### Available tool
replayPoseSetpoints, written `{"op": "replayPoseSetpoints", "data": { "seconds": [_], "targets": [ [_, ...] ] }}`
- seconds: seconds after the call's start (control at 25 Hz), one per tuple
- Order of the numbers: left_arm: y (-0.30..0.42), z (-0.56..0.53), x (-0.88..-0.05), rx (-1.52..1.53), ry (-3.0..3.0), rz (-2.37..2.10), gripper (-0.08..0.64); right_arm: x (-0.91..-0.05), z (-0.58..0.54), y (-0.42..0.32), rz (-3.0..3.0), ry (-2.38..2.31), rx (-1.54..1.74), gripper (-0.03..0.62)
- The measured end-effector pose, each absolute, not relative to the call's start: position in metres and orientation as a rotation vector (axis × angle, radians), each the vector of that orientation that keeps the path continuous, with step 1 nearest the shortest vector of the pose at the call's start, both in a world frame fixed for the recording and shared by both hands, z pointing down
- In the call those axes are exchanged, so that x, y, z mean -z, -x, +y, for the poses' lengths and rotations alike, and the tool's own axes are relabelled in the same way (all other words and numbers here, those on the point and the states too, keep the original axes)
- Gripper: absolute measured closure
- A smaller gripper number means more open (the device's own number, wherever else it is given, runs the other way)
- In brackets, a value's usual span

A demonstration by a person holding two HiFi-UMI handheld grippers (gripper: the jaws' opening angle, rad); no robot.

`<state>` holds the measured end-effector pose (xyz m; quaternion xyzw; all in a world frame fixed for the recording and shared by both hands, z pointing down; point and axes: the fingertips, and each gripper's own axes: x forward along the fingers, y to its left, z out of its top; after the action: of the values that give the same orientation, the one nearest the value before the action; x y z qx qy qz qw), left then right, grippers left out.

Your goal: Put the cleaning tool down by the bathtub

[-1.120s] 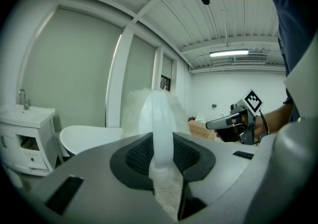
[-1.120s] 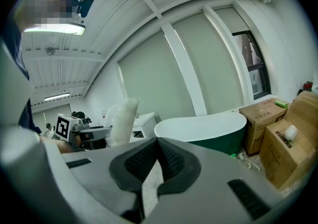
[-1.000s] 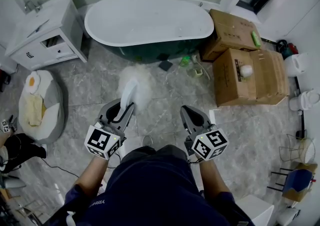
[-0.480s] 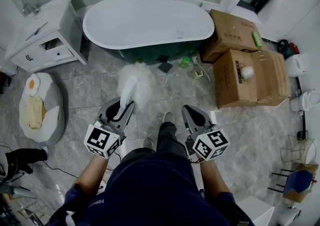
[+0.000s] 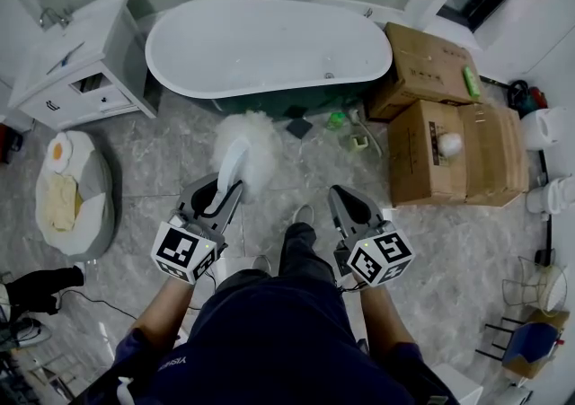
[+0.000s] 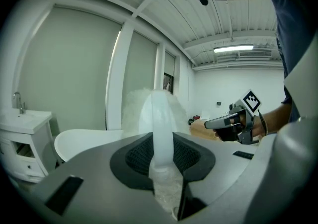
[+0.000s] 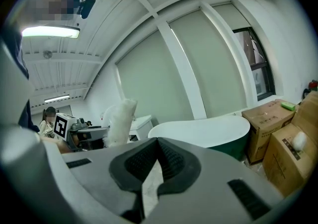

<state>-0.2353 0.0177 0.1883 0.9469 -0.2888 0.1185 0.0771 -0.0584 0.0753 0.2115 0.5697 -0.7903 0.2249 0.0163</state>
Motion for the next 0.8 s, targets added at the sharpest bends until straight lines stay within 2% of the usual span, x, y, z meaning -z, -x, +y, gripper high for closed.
{"op": "replayPoseSetpoints", "data": {
  "seconds": [0.8],
  "targets": [
    [0.115, -0.102, -0.205, -0.423, -2.773, -0.931, 0.448, -0.236, -0.051, -0.058, -2.482, -1.66, -0.783, 0.588]
  ]
}}
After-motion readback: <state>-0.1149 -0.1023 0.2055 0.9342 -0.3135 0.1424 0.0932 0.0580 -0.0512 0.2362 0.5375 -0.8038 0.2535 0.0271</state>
